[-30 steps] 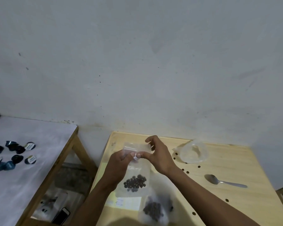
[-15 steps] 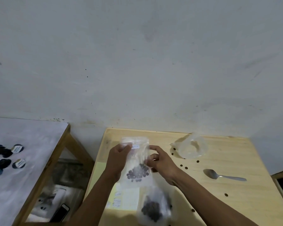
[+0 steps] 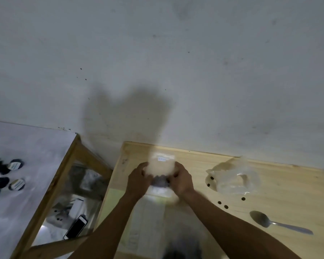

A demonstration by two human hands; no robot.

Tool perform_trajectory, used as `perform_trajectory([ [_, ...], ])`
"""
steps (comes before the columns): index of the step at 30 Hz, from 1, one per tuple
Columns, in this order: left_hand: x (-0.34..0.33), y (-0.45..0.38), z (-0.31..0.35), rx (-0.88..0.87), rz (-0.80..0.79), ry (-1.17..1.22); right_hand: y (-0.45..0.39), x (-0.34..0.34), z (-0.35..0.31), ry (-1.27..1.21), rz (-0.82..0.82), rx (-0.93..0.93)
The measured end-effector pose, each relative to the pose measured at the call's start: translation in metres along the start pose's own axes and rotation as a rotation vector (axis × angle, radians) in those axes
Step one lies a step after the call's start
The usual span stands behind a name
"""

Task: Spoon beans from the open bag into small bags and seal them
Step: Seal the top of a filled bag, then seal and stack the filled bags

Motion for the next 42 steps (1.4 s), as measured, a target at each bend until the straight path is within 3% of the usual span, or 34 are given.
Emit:
perform_trajectory([
  [9, -0.011, -0.025, -0.027, -0.051, 0.061, -0.302, -0.025, -0.001, 0.003, 0.268, -0.115, 0.029],
  [12, -0.005, -0.015, -0.024, 0.016, 0.082, -0.177, -0.007, 0.022, 0.005, 0.255, -0.108, 0.092],
  [16, 0.003, 0.018, -0.013, -0.074, 0.129, -0.056, 0.029, 0.057, 0.013, 0.324, -0.064, 0.180],
  [20, -0.007, 0.061, -0.010, -0.171, -0.016, -0.031, 0.062, 0.073, 0.026, 0.449, -0.110, 0.177],
  [24, -0.029, 0.101, -0.021, -0.121, -0.259, 0.021, 0.097, 0.075, 0.036, 0.596, -0.133, 0.181],
  [30, -0.050, 0.131, -0.037, -0.054, -0.353, -0.050, 0.132, 0.064, 0.059, 0.850, -0.085, 0.205],
  [34, -0.057, 0.139, -0.034, 0.008, -0.325, 0.015, 0.134, 0.056, 0.071, 0.866, -0.054, 0.172],
  [38, -0.057, 0.145, -0.026, 0.079, -0.271, 0.194, 0.136, 0.051, 0.079, 0.709, -0.032, 0.124],
  [42, -0.055, 0.151, -0.022, 0.046, -0.319, 0.311, 0.134, 0.051, 0.087, 0.598, -0.015, 0.096],
])
Point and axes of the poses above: each hand's wrist, its own y-axis away from the middle knuckle, its own x-axis out of the back of the hand, z = x × y, the point moved 5 cm from there along -y, towards the middle knuckle, and after that the axes turned 6 degrees about -x, right-handed, at the moved point
